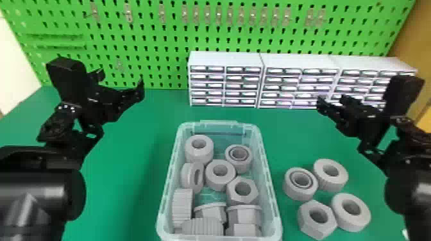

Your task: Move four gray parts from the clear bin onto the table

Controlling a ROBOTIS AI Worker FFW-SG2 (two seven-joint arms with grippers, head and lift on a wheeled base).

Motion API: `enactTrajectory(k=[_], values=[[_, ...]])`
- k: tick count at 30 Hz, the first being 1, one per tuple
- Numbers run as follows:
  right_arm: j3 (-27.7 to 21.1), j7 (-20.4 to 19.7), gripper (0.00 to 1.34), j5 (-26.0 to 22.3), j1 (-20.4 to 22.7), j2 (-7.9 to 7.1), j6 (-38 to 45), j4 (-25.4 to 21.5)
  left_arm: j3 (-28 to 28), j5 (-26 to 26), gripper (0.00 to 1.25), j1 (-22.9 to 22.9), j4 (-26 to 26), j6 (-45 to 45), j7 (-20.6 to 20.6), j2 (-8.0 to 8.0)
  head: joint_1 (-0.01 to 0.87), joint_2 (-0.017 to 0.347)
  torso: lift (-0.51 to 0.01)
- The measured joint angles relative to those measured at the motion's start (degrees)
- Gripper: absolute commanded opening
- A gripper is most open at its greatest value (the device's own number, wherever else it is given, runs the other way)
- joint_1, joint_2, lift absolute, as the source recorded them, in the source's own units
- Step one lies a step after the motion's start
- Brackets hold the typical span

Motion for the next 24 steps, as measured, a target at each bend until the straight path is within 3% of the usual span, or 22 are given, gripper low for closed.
enactTrajectory(k=[24], values=[[1.7,0.0,0.82,-0.2,-0.8,-0.51,-0.5,-0.2,1.3,-0.6,1.04,1.2,0.4,0.0,0.1,0.16,0.678,0.034,-0.050]])
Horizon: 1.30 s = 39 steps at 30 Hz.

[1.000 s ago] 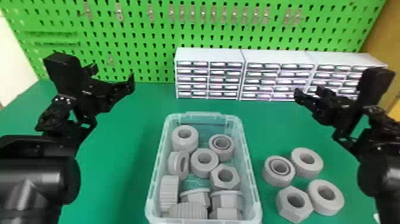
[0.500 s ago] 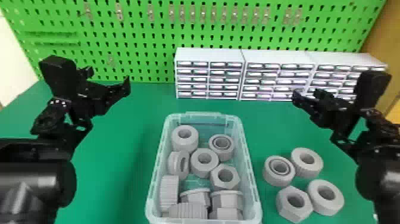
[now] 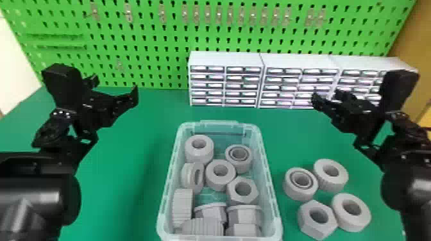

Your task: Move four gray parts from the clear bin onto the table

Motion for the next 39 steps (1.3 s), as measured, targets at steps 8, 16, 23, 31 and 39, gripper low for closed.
enactTrajectory(k=[8,16,23,31,39], values=[[-0.1,0.0,0.82,0.0,0.0,0.11,0.0,-0.6,-0.1,0.4,1.04,0.2,0.1,-0.1,0.7,-0.01,0.678,0.034,-0.050],[-0.2,0.0,0.82,0.0,0.3,0.30,-0.3,-0.8,-0.4,0.6,1.04,0.3,0.5,-0.4,1.3,-0.01,0.678,0.034,-0.050],[-0.2,0.0,0.82,0.0,0.6,0.32,-0.4,-1.1,-0.8,0.9,1.04,0.4,1.1,-1.0,1.8,-0.01,0.678,0.034,-0.050],[0.1,-0.4,0.82,0.1,0.7,0.34,-0.5,-1.2,-1.1,1.3,1.04,0.3,1.5,-1.5,2.0,0.00,0.678,0.034,-0.050],[0.3,-0.4,0.82,-0.3,1.1,0.16,-0.6,-1.2,-1.0,1.5,1.04,0.3,1.7,-1.5,2.0,0.02,0.678,0.034,-0.050]])
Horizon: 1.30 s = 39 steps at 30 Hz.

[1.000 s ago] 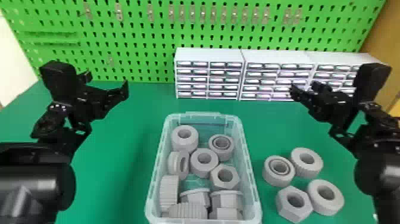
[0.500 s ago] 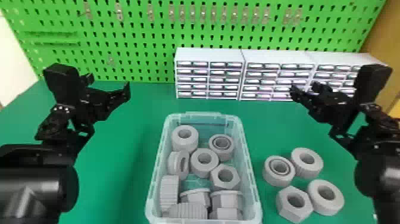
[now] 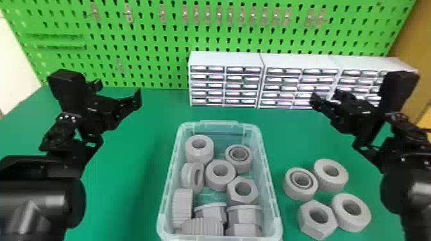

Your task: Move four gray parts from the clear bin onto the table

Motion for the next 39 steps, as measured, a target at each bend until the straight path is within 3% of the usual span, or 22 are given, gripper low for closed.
enactTrajectory(k=[39], values=[[0.5,-0.1,0.82,-0.1,0.0,-0.17,0.1,-0.2,0.4,0.6,1.04,-0.1,0.1,0.0,0.0,0.06,0.678,0.034,-0.050]])
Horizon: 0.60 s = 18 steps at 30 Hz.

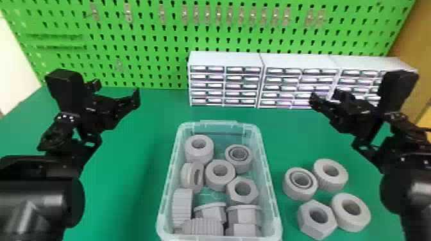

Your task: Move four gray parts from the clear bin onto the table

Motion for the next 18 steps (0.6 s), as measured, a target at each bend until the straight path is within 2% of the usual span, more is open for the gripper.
enactTrajectory(k=[18], values=[[0.3,0.0,0.82,-0.2,0.0,-0.43,0.1,-0.1,0.0,0.2,1.04,0.1,0.0,0.0,0.0,0.17,0.678,0.034,-0.050]])
